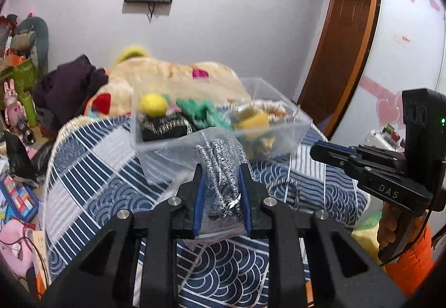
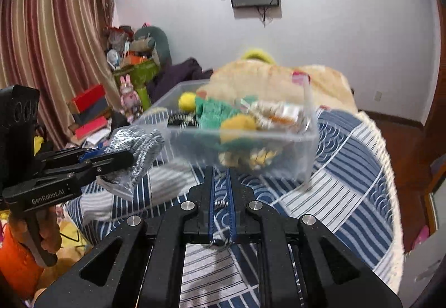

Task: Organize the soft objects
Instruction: 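Lower the silver glove into the box with left tool while right tool drops cord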

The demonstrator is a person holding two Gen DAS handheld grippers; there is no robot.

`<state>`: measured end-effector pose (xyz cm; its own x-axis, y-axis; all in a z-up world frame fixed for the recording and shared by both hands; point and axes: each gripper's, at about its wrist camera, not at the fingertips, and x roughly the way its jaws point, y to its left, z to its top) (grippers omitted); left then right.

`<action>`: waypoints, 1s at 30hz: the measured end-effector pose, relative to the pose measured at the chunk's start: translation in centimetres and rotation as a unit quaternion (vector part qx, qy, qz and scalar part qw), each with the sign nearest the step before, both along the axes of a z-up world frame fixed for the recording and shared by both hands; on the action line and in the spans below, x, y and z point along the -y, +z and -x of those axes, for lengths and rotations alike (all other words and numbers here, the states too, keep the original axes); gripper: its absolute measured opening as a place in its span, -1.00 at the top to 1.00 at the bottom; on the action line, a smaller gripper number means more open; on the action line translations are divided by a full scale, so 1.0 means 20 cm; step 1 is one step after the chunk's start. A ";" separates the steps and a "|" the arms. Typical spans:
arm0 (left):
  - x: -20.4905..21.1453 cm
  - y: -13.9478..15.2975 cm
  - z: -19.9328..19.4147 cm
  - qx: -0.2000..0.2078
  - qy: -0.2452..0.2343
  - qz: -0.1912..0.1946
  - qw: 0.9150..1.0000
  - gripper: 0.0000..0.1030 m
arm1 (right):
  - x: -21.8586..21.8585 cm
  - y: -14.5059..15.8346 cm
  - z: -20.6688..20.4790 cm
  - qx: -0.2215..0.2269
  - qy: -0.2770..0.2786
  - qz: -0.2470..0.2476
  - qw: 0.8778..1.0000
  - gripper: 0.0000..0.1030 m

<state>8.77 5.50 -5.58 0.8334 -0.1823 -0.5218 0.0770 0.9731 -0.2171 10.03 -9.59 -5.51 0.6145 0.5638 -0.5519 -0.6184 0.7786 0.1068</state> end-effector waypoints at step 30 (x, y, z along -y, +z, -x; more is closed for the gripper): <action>-0.14 0.20 -0.16 0.058 0.046 -0.038 0.997 0.56 | -0.07 0.02 -0.07 0.004 0.028 0.008 1.000 0.87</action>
